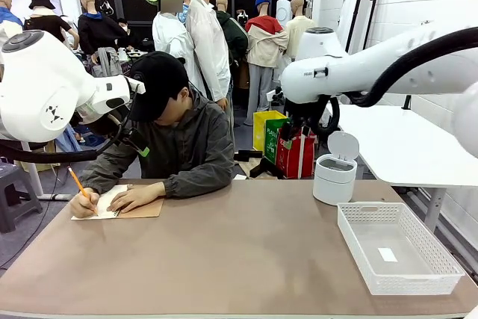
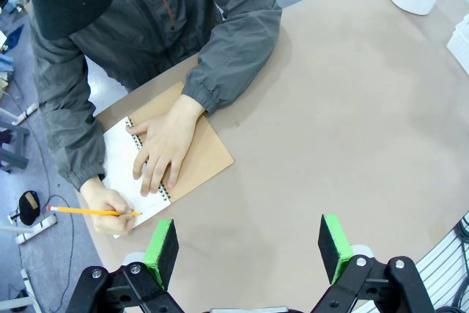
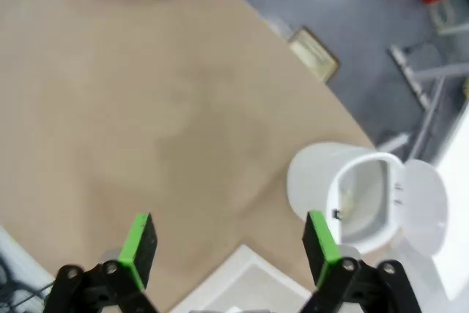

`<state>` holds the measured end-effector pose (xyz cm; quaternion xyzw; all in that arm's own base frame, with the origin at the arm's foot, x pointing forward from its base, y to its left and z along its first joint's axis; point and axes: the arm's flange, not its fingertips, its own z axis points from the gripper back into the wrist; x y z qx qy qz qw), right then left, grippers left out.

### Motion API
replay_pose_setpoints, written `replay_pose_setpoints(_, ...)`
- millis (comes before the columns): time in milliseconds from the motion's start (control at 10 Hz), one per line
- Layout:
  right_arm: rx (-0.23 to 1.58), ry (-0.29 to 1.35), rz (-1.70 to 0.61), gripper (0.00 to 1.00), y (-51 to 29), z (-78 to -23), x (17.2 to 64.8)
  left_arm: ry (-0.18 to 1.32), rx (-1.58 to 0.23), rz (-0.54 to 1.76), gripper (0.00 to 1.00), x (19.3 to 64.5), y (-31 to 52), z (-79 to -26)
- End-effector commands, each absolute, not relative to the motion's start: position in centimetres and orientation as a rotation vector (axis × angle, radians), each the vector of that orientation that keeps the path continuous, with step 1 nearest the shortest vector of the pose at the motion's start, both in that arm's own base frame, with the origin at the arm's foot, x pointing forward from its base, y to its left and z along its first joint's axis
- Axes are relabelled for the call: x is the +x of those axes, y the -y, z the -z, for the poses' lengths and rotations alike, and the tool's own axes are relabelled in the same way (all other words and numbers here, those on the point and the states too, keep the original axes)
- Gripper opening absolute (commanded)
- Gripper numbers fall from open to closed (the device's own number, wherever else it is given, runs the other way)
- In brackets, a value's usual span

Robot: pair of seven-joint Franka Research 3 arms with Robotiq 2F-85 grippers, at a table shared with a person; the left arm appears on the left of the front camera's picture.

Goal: Sort the paper based on its condition.
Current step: If a person hands you a paper, place it in the Organizing basket , and if it's crumpled, put it in the Trash can.

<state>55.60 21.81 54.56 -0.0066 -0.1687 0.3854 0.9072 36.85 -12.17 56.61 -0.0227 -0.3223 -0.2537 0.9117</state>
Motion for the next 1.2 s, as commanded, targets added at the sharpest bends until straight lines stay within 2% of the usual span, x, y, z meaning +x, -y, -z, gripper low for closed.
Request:
replay_pose_setpoints(0,0.119,0.406,-0.865,1.00,-20.0,-53.4,51.5,0.659,-0.048,0.521,1.00,36.8,12.0,-56.7)
replay_pose_setpoints(200,0.174,0.428,-0.909,1.00,-20.2,-53.2,50.1,0.659,-0.048,0.521,1.00,36.8,12.0,-56.7)
replay_pose_setpoints(800,0.140,0.417,-0.886,1.00,-21.0,-54.1,50.6,0.659,-0.048,0.521,1.00,36.8,12.0,-56.7)
replay_pose_setpoints(1100,0.276,0.490,-0.946,1.00,-23.3,-54.5,47.7,0.659,-0.048,0.521,1.00,36.8,12.0,-56.7)
